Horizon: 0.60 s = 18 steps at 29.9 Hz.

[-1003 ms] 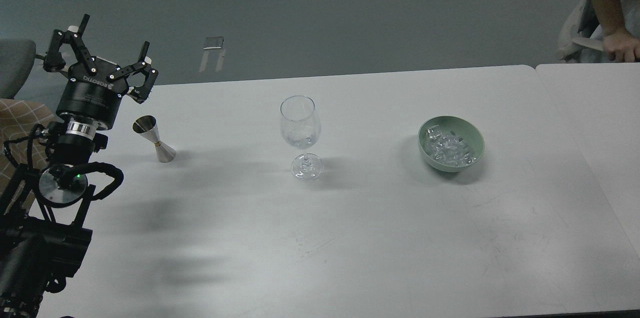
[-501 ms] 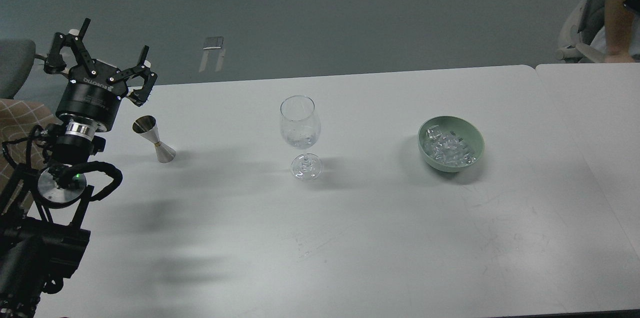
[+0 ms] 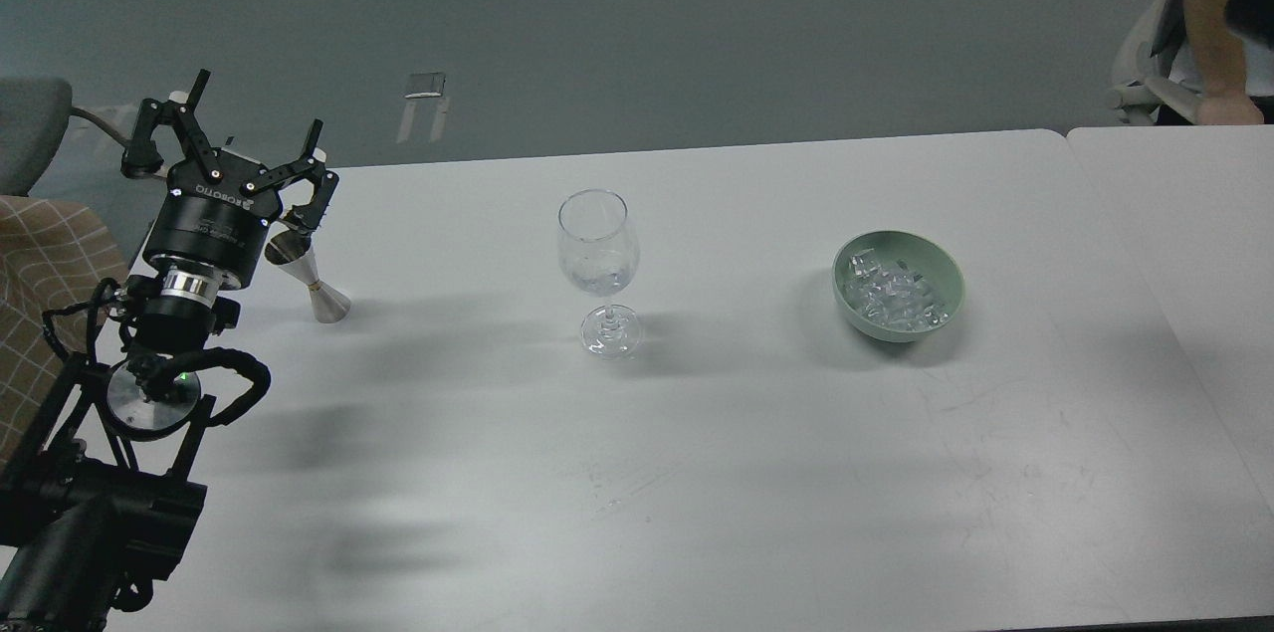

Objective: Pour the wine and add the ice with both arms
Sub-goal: 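Raise the right gripper and swing it toward the ice bowl, then lower the right gripper into the green bowl of ice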

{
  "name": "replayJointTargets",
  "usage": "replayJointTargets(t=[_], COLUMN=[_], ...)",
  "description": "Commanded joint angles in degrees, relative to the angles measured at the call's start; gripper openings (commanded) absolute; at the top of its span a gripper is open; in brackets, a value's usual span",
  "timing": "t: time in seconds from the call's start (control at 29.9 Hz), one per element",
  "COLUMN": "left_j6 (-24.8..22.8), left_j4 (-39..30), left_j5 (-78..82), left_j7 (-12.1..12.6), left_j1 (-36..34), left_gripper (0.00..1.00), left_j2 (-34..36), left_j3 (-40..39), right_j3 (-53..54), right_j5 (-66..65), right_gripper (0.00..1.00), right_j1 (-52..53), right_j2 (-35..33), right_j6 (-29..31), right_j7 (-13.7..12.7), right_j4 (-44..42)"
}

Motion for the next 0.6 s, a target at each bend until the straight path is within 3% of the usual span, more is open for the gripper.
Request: replayJointTargets(t=[0.0,0.3,0.57], left_j6=[-0.2,-0.7,-1.4], left_j4=[0.0,0.0,0.0], left_j5=[0.0,0.0,0.0], left_j7=[0.0,-0.2,-0.3], left_j1=[0.1,0.2,0.4], left_gripper=[0.98,0.98,0.98], left_j2=[-0.5,-0.1,0.1], left_j3=[0.1,-0.2,-1.1], right_j3=[-7.7,-18.2,-22.2], right_j5=[-2.8,-13.4,-19.7], right_gripper=[1.0,0.96,0.68], right_j1=[2.7,2.9,2.3], right_j2=[-1.8,1.6,9.0], right_j6=[1.4,1.1,1.0], right_j7=[0.1,0.1,0.0], right_j4=[3.2,3.6,2.0])
